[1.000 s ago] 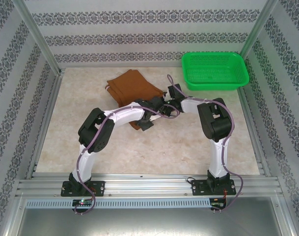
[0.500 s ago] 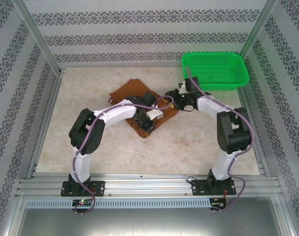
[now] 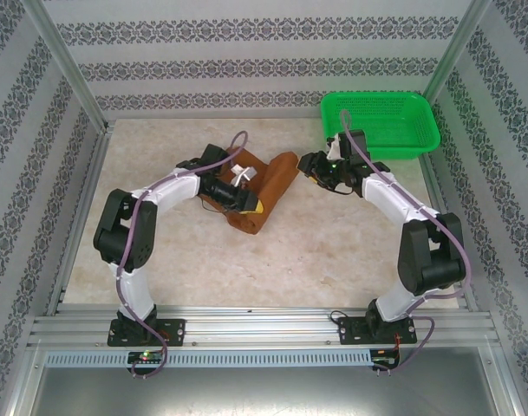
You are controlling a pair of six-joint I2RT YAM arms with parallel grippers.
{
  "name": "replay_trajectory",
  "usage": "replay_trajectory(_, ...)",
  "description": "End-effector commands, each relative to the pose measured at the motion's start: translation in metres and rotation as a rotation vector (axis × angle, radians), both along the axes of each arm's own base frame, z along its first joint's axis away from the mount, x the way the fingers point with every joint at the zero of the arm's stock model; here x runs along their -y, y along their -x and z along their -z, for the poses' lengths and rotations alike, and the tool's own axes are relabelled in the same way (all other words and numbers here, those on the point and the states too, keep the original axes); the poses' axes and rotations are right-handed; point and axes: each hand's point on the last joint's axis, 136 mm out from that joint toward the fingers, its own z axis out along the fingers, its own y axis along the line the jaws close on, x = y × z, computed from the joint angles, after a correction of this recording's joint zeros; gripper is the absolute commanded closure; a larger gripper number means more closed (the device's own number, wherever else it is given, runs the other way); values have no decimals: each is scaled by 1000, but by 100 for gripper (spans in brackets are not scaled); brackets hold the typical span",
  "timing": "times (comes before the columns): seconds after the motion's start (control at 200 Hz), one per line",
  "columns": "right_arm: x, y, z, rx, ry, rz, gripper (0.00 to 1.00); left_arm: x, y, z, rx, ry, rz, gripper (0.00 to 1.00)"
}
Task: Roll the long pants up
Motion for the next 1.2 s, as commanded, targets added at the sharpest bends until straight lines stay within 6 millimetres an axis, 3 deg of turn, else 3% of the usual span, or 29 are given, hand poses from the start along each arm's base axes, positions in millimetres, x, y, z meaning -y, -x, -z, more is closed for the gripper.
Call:
replay_trajectory(0.0,-9,4,13,-26,29,-40,56,-3,-10,-8,-126,95,-44,100)
replay_trajectory(0.135,-34,-3,20,-50,37,-100,56,-34,-22,55,-298,-62,-125,100)
replay_trajectory(0.215,-48,-10,23,-64,57,-133,56,-52,-35,75,-308,-128,-159,100)
replay_trajectory(0.3,-60,-12,35,-104,96,-165,54,-61,-51,78,-283,-146,-173,100)
replay_trajectory(0.32,-62,-13,39,-113,105,-172,48,-62,-54,78,-281,-150,-170,100)
replay_trajectory(0.395,-68,-14,51,-141,134,-203,42,-67,-61,82,-284,-173,-160,100)
replay_trajectory(0.505,-70,-17,70,-162,231,-247,35,-71,-60,94,-304,-196,-130,100)
replay_trajectory(0.54,-69,-18,76,-168,267,-262,28,-73,-59,96,-308,-201,-124,100)
replay_trajectory(0.635,-68,-25,85,-175,313,-274,26,-81,-54,111,-333,-248,-120,100)
replay_trajectory(0.664,-67,-28,87,-175,321,-272,9,-84,-51,115,-340,-261,-117,100)
replay_trajectory(0.729,-67,-35,91,-157,351,-271,3,-86,-45,122,-358,-277,-100,100)
replay_trajectory(0.884,-75,-56,99,-143,356,-288,2,-89,-39,131,-372,-302,-87,100)
replay_trajectory(1.039,-90,-76,100,-115,313,-290,2,-87,-42,125,-355,-291,-79,100)
replay_trajectory(1.194,-89,-98,110,-113,343,-269,2,-86,-43,121,-342,-282,-71,100)
